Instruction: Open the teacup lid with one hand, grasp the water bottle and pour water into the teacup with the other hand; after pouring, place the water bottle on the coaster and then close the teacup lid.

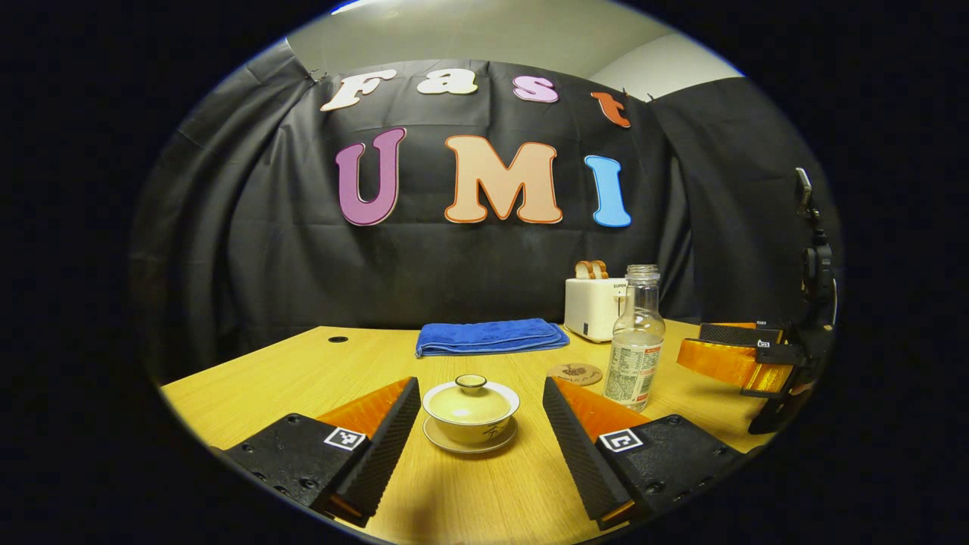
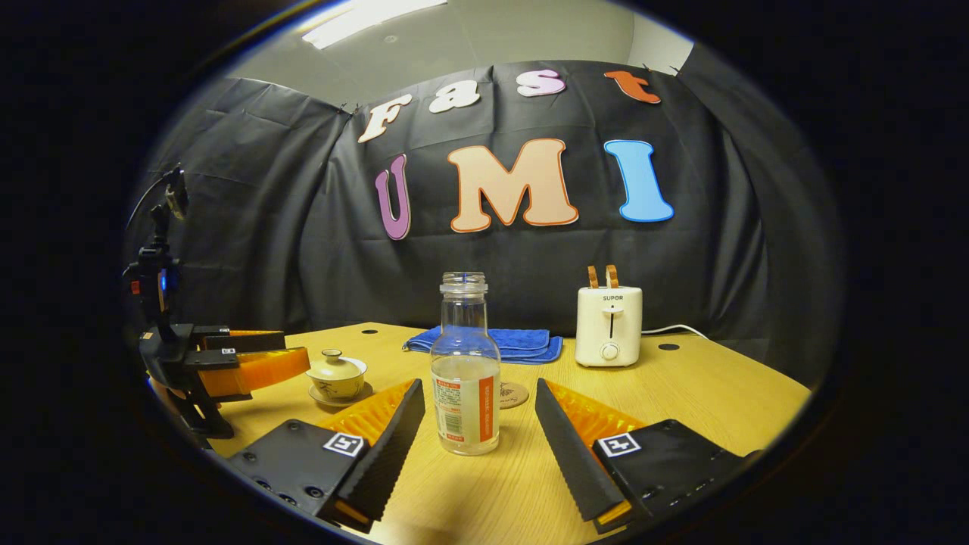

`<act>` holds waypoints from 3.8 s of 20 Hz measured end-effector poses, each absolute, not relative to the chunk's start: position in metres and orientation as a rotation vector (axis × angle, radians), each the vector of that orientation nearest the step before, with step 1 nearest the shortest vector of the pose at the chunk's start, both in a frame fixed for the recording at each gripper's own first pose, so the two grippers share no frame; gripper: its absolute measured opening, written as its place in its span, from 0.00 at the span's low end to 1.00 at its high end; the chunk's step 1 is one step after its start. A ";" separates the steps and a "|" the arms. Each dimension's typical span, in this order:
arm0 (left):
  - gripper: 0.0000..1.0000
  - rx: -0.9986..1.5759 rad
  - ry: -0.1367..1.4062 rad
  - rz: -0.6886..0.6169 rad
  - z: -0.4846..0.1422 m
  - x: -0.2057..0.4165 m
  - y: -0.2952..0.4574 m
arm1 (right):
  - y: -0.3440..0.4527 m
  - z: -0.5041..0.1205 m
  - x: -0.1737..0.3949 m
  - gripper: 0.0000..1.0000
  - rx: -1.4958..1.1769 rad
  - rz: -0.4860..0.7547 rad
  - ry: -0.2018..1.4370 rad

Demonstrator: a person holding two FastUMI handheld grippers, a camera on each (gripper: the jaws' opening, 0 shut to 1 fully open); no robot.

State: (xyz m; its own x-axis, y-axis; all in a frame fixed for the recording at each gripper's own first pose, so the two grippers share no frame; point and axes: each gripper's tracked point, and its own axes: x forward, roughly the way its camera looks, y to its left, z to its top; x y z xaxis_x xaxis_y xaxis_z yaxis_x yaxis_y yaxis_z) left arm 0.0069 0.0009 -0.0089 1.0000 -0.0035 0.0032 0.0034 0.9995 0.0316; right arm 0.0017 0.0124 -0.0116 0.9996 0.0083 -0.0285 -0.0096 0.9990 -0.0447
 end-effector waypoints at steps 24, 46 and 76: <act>0.91 0.029 0.162 0.006 -0.036 0.063 0.011 | 0.011 -0.012 0.002 0.96 -0.046 0.017 0.027; 0.28 0.024 0.139 0.006 -0.031 0.069 0.013 | 0.010 -0.012 0.003 0.92 -0.046 0.018 0.025; 0.28 0.035 0.011 0.206 -0.011 0.006 0.130 | 0.022 -0.060 0.068 0.93 -0.067 0.014 0.290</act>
State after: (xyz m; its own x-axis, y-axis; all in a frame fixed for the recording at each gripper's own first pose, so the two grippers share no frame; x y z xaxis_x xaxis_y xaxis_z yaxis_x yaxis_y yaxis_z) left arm 0.0062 0.1297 -0.0106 0.9787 0.2051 -0.0073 -0.2048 0.9781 0.0361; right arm 0.0680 0.0224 -0.0598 0.9582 0.0044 -0.2859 -0.0237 0.9977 -0.0641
